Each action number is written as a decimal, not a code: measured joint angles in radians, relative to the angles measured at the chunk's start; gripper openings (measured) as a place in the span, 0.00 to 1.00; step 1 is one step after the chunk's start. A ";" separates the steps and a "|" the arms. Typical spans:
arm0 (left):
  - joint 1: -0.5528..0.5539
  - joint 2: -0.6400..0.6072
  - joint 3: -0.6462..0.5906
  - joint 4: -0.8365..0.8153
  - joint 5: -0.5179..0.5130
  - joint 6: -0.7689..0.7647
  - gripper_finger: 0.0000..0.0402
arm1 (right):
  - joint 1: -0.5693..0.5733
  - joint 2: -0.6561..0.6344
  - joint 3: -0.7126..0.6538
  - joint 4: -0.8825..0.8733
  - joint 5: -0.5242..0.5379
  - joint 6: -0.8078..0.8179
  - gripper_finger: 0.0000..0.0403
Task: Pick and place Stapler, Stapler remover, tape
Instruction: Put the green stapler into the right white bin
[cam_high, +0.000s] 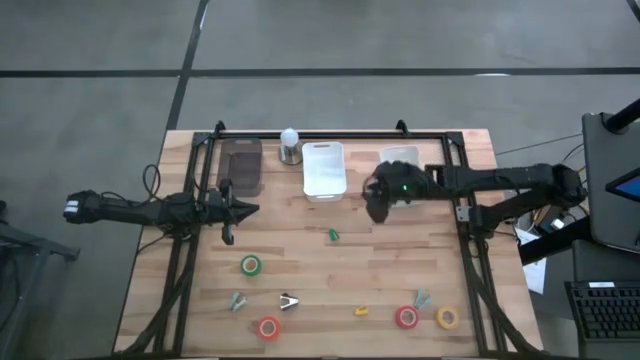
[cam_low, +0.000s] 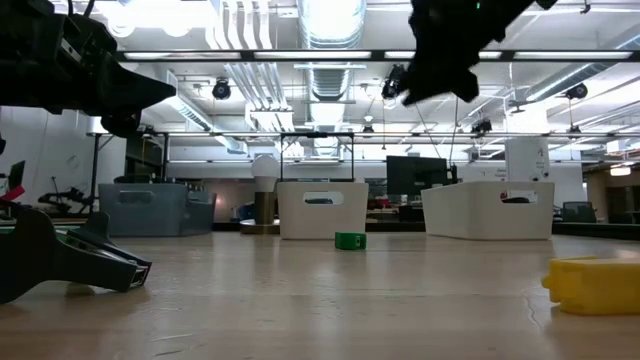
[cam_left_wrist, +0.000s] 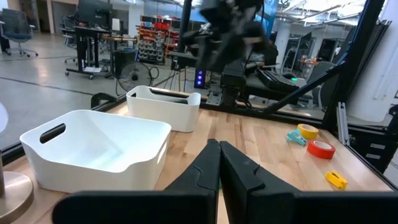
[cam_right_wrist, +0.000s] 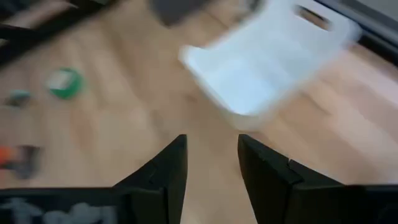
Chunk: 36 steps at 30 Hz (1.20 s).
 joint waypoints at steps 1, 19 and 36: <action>0.000 0.000 0.000 0.000 0.000 0.000 0.03 | 0.024 0.000 0.000 0.031 0.000 0.007 0.35; 0.000 0.005 0.000 -0.013 0.000 0.000 0.03 | 0.131 0.325 0.019 0.221 0.005 0.279 0.61; 0.000 0.016 0.000 -0.024 0.000 0.000 0.03 | 0.149 0.688 0.389 -0.132 0.088 0.228 0.62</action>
